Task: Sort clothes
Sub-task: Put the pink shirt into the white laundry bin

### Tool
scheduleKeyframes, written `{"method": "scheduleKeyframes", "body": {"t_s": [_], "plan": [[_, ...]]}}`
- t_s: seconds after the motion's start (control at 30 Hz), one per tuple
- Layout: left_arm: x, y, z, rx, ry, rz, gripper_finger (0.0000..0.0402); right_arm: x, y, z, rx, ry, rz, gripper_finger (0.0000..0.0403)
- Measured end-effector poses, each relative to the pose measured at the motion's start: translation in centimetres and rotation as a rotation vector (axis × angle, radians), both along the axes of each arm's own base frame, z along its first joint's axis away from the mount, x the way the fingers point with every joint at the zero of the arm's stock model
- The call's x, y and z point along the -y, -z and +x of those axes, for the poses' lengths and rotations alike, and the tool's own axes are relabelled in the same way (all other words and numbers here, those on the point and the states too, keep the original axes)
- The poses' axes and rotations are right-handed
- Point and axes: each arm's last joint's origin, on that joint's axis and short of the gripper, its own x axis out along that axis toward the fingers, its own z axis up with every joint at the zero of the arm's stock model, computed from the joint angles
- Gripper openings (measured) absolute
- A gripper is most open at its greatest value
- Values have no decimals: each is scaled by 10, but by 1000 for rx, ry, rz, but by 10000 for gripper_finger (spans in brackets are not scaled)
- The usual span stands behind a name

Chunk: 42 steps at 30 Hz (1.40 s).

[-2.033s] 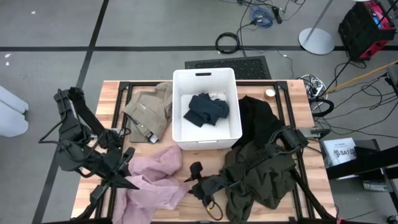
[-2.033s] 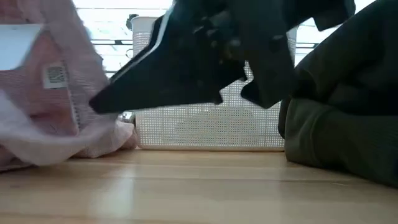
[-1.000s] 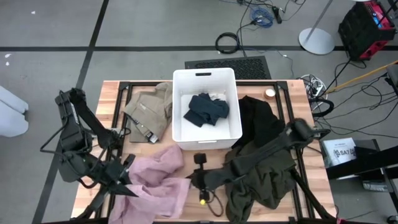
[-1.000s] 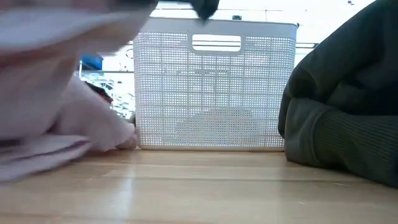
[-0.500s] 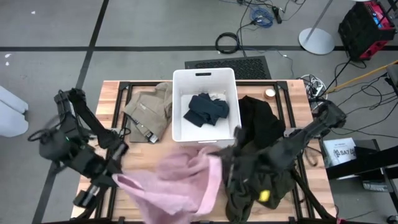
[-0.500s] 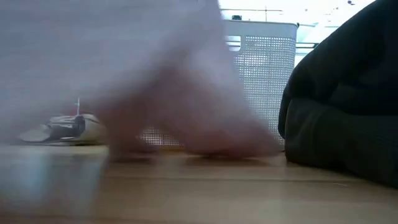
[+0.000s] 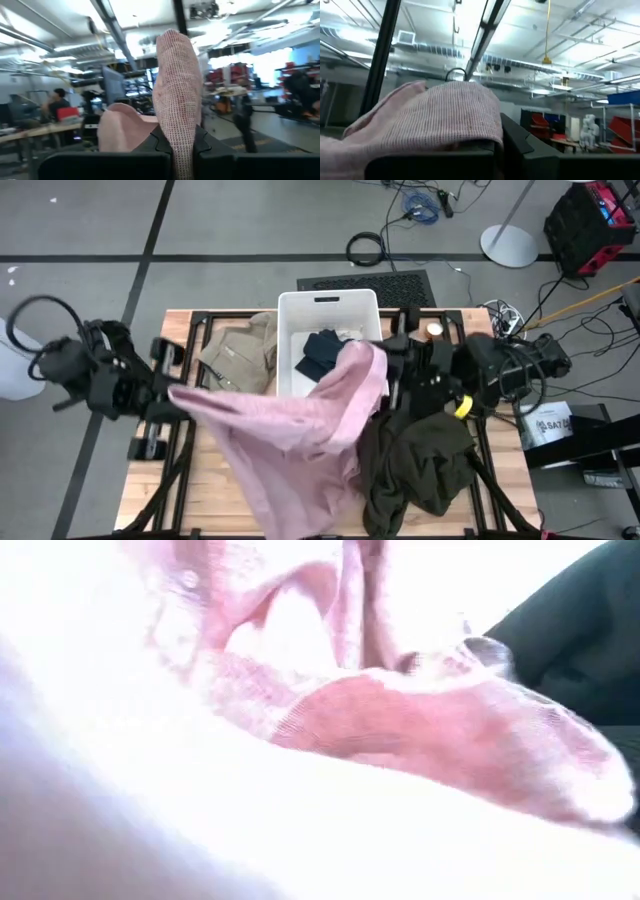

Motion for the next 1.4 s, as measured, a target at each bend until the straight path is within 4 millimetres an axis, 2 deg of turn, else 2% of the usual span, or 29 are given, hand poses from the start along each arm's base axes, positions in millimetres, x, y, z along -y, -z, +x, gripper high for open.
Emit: {"method": "scheduleKeyframes", "body": {"t_s": [0.13, 0.3, 0.4, 0.5, 0.57, 0.63, 0.73, 0.83, 1.0, 1.1, 1.23, 1.4], "plan": [[-20, -12, -11, 43, -31, -29, 13, 10, -7, -1, 71, -91, -27, 0], [-42, -27, -32, 144, 65, -36, 13, 12, -28, -8, 141, -180, -97, 0], [-48, -30, -42, 193, 172, -34, 13, 9, -34, -6, 146, -252, -134, 0], [-43, -25, -43, 167, 370, -21, 13, -2, -32, -3, 87, -395, -143, 0], [-32, -17, -37, 104, 497, -29, 13, -15, -27, -3, 25, -471, -138, 0], [-13, -2, -22, 6, 567, -37, 13, -33, -21, -5, -49, -535, -153, 0], [23, 25, 1, -131, 621, -10, 13, -68, -7, -9, -157, -570, -184, 0], [65, 62, 24, -265, 654, 83, 13, -113, 12, -13, -268, -549, -229, 0], [130, 115, 48, -387, 589, 149, 13, -189, 55, -18, -402, -422, -280, 0], [160, 145, 59, -447, 488, 181, 13, -220, 77, -19, -427, -334, -280, 0], [177, 166, 66, -490, 320, 178, 13, -239, 98, -12, -457, -202, -265, 0], [169, 178, 67, -546, -13, 168, 13, -230, 117, 12, -535, 35, -205, 0]]}}
